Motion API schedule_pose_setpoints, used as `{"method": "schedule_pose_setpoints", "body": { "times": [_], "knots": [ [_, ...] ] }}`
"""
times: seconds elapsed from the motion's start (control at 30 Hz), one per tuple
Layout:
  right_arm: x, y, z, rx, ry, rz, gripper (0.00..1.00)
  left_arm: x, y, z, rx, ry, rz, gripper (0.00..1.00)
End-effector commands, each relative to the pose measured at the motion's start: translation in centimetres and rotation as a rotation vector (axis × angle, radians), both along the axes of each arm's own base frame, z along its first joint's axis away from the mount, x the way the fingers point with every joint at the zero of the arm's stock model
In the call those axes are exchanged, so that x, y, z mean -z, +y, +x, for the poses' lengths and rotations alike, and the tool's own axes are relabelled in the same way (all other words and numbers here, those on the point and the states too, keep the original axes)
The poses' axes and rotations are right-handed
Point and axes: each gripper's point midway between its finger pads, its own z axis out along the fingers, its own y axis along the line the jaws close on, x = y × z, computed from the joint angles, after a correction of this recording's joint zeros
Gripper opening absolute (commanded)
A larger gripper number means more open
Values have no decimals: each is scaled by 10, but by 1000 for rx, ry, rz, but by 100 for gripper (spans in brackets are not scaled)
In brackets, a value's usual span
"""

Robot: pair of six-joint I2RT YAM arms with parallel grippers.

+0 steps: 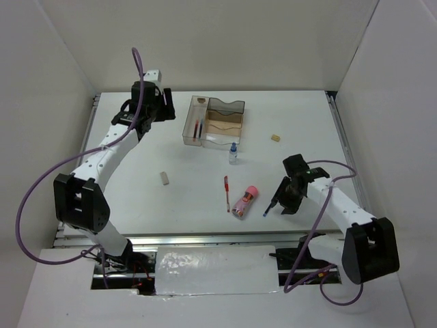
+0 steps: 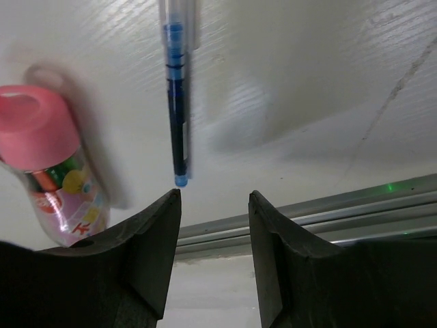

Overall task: Sort the stationery into containers
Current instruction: Pick up the pen from the center of the board.

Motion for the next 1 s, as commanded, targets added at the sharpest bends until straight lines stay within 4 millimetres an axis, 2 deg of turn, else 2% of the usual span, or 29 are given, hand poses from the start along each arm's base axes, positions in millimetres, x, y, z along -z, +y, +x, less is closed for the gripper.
{"method": "schedule_pose_setpoints", "body": {
  "times": [0.0,0.1,0.2,0.33,0.73,0.97],
  "knots": [
    [1,-2,13,18,-8,-34,51,-19,5,-3,-6,-54,-75,73],
    [2,2,20,21,4,-30,50,-14,12,-7,-4,-54,-86,74],
    [5,7,22,29,14,-19,45,-10,15,-12,12,-53,-94,74],
    [7,11,30,23,-2,-19,43,-3,15,-17,29,-54,-96,74],
    [13,8,56,15,-33,-75,44,20,32,-23,17,-15,-119,74],
    [22,9,62,5,-29,-77,38,31,43,-25,7,10,-138,74]
  ]
}}
